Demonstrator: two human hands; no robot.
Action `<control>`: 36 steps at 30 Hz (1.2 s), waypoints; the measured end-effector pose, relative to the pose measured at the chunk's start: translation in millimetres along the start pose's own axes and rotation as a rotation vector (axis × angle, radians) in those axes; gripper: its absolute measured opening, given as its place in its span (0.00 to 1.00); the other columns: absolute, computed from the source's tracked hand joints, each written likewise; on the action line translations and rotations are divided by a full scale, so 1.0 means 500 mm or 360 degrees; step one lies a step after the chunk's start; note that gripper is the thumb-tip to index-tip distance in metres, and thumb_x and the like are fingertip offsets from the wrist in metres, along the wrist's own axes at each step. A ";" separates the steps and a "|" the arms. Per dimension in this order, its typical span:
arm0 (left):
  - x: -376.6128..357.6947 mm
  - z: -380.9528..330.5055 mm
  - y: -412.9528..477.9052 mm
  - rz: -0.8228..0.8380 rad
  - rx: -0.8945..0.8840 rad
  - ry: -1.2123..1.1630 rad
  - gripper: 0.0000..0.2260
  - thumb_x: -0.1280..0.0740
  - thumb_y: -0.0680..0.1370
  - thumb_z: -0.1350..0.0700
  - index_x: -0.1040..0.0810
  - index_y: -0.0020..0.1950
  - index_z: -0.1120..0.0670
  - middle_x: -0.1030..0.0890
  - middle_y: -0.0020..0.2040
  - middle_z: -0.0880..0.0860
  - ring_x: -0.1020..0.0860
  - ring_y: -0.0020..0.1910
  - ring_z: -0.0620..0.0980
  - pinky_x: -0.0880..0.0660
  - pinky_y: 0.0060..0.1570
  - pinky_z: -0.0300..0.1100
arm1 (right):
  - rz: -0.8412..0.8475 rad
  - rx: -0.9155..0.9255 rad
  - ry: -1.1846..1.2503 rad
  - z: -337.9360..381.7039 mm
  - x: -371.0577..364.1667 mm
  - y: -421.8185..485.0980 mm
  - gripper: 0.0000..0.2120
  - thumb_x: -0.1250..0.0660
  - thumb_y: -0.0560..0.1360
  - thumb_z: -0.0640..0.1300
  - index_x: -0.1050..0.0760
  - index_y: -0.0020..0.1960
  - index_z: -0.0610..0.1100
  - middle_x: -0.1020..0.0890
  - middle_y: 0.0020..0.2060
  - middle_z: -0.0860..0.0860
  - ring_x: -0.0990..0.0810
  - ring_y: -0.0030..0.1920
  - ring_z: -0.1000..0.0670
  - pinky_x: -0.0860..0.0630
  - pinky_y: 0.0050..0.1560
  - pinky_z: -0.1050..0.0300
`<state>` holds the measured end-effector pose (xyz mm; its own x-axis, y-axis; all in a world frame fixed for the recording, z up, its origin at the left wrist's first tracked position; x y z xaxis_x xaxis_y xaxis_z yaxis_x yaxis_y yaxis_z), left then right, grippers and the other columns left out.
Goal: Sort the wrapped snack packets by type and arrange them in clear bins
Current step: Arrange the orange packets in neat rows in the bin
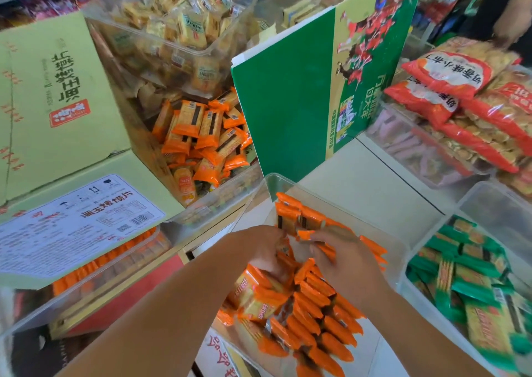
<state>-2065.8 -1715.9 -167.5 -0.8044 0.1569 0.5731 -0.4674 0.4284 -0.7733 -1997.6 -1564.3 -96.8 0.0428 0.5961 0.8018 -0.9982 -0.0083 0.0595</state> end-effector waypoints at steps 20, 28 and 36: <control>-0.034 -0.009 -0.051 0.0080 -0.0179 -0.0022 0.38 0.22 0.65 0.33 0.30 0.71 0.41 0.30 0.65 0.46 0.28 0.64 0.53 0.25 0.60 0.53 | 0.0027 0.0048 -0.0520 -0.013 -0.040 0.089 0.07 0.26 0.75 0.48 0.21 0.49 0.46 0.26 0.47 0.50 0.21 0.36 0.46 0.21 0.32 0.50; 0.006 0.004 -0.089 -0.0330 -0.0326 -0.0425 0.24 0.24 0.71 0.45 0.24 0.66 0.43 0.23 0.58 0.42 0.24 0.57 0.46 0.23 0.58 0.48 | 0.0217 -0.0096 0.0131 -0.012 -0.046 0.038 0.10 0.30 0.77 0.51 0.18 0.57 0.55 0.19 0.52 0.61 0.22 0.54 0.58 0.21 0.55 0.53; 0.030 0.022 -0.126 -0.0746 -0.0486 -0.1201 0.12 0.24 0.76 0.49 0.20 0.57 0.40 0.20 0.51 0.41 0.21 0.53 0.41 0.23 0.60 0.45 | 0.0759 -0.0314 0.0367 0.022 -0.086 0.023 0.31 0.28 0.77 0.46 0.35 0.76 0.62 0.23 0.63 0.66 0.26 0.65 0.60 0.26 0.61 0.60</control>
<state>-2052.3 -1750.5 -113.1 -0.6338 -0.6633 0.3979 -0.7733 0.5336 -0.3424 -2010.5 -1599.0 -124.2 -0.4032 0.7232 0.5607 -0.8946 -0.1827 -0.4077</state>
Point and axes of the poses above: each hand's wrist, its own y-axis towards the middle knuckle, its own x-axis out of the back of the hand, z = x × y, the point moved 8 cm from there along y, towards the middle knuckle
